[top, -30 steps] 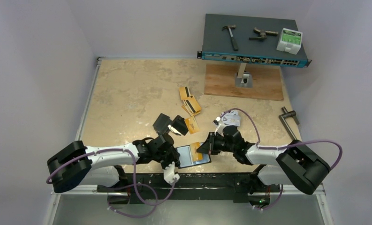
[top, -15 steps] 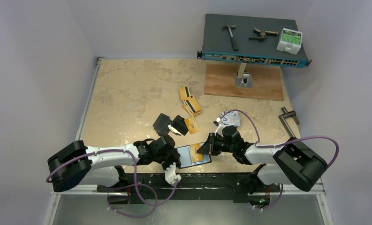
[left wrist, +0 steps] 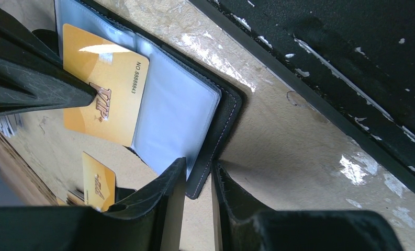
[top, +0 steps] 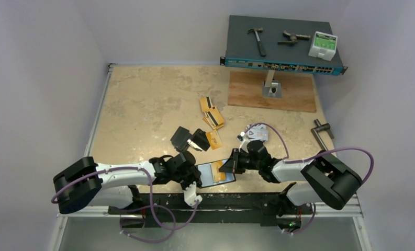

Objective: Put the credit cards into the card holder
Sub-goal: Insert the credit card into the card holder.

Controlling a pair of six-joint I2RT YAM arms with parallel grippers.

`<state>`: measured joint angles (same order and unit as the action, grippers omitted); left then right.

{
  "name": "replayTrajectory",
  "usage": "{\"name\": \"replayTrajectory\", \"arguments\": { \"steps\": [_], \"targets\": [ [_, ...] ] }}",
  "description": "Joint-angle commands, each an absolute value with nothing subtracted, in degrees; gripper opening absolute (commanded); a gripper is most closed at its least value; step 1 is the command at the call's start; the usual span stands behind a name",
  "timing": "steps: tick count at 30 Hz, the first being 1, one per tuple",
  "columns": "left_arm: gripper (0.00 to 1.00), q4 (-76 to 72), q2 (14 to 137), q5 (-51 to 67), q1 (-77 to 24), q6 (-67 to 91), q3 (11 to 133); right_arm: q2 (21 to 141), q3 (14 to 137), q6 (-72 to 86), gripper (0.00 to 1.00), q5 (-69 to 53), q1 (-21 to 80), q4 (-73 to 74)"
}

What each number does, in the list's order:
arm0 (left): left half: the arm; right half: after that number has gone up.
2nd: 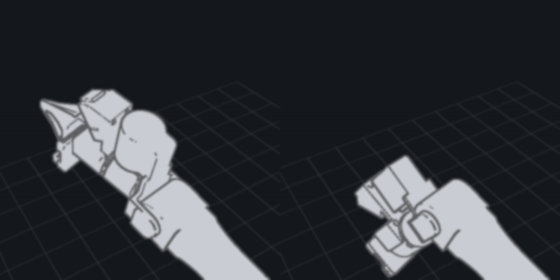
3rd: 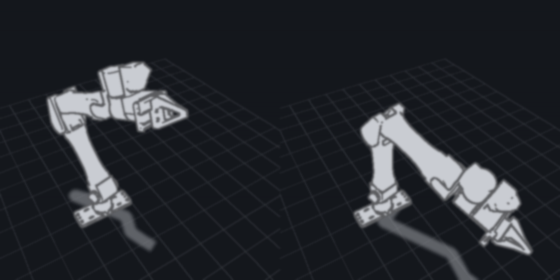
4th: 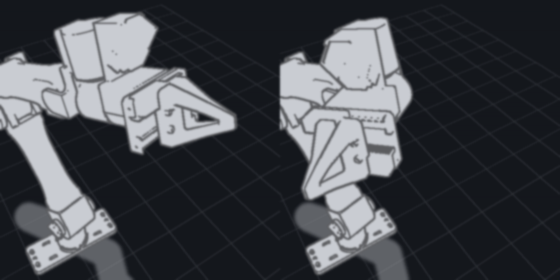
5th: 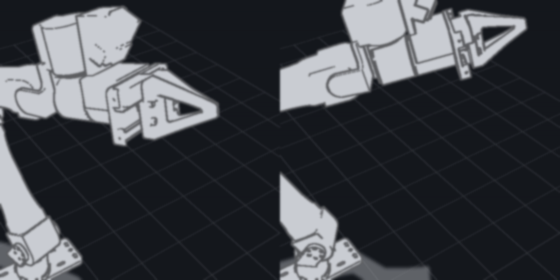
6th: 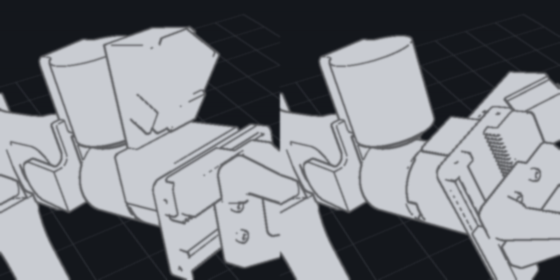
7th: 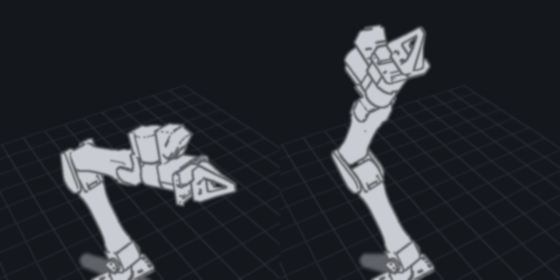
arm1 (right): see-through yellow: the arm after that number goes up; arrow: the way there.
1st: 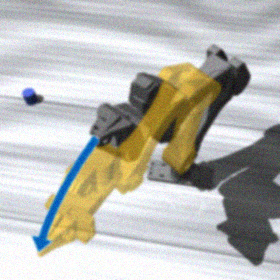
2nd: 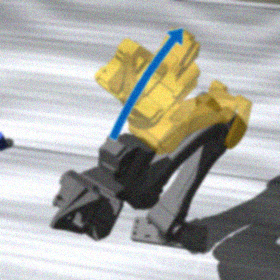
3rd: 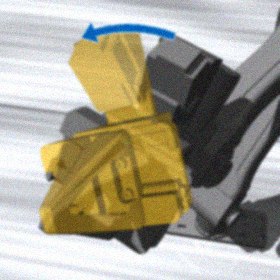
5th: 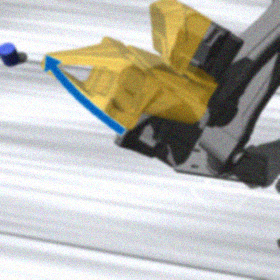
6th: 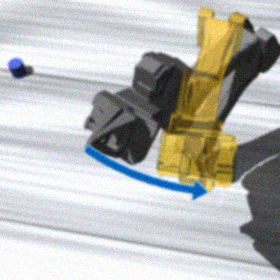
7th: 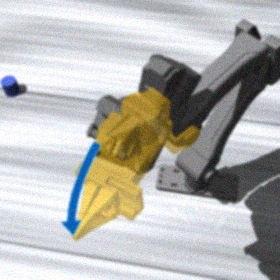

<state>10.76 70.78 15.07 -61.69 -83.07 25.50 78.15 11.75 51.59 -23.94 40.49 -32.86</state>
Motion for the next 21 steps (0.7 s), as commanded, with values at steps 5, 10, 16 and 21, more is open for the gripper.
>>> {"name": "replayTrajectory", "arguments": {
  "steps": [5,10,16,21],
  "targets": [
    [0.23,10.5,71.8,16.5,-62.5,-82.7,26.2,78.7,11.4,51.6,0.00,-23.3,42.5,-29.9],
    [0.22,10.6,71.8,16.3,-62.5,-82.7,26.3,78.4,10.7,51.4,0.00,-23.4,43.2,-29.9],
    [0.21,10.8,71.9,16.2,-62.6,-82.7,26.6,79.3,11.2,51.3,0.00,-22.9,43.3,-30.3],
    [0.20,10.9,72.0,16.2,-62.7,-82.9,26.6,81.9,11.3,51.3,0.00,-23.1,43.2,-32.4]
  ]
}}
